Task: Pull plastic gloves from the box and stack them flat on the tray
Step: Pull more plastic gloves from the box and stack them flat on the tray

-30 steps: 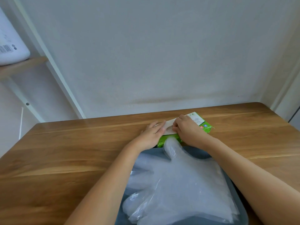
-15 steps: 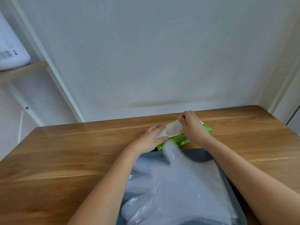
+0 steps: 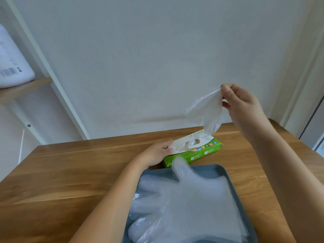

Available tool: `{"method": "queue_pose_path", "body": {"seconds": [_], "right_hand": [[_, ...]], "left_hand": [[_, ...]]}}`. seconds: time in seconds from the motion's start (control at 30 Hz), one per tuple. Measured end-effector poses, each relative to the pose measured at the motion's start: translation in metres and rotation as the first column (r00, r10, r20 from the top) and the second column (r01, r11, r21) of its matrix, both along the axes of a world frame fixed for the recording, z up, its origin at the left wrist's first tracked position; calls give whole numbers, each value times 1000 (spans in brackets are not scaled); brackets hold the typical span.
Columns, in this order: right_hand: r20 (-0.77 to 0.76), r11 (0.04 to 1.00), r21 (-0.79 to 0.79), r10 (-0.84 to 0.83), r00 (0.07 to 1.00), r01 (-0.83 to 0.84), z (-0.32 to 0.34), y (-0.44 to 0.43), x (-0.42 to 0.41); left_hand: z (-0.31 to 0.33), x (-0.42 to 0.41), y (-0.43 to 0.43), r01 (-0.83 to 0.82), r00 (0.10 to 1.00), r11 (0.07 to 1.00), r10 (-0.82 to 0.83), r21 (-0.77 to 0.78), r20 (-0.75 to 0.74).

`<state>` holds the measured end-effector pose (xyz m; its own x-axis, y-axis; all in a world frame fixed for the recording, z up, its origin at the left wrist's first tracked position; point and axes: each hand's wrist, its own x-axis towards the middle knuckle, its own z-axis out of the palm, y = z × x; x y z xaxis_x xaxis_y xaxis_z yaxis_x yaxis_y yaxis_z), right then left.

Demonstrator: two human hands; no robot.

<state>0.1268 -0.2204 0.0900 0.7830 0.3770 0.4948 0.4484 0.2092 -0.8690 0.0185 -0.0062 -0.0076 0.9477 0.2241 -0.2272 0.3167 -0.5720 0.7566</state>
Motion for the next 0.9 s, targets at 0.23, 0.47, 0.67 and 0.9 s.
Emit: {"method": "queue_pose_path", "body": {"seconds": [0.23, 0.47, 0.67, 0.9], "right_hand": [[-23, 991, -83, 107, 994, -109, 11, -22, -47], [-20, 972, -223, 69, 997, -72, 14, -31, -92], [-35, 923, -385, -19, 999, 4, 6, -45, -111], [-72, 886, -462, -3, 997, -31, 9, -49, -139]], "left_hand": [[72, -35, -38, 149, 950, 946, -56, -289, 307], [99, -76, -93, 97, 811, 909, 165, -406, 561], [106, -95, -103, -38, 715, 842, 399, -539, 573], [116, -114, -104, -127, 691, 875, 416, -468, 591]]}}
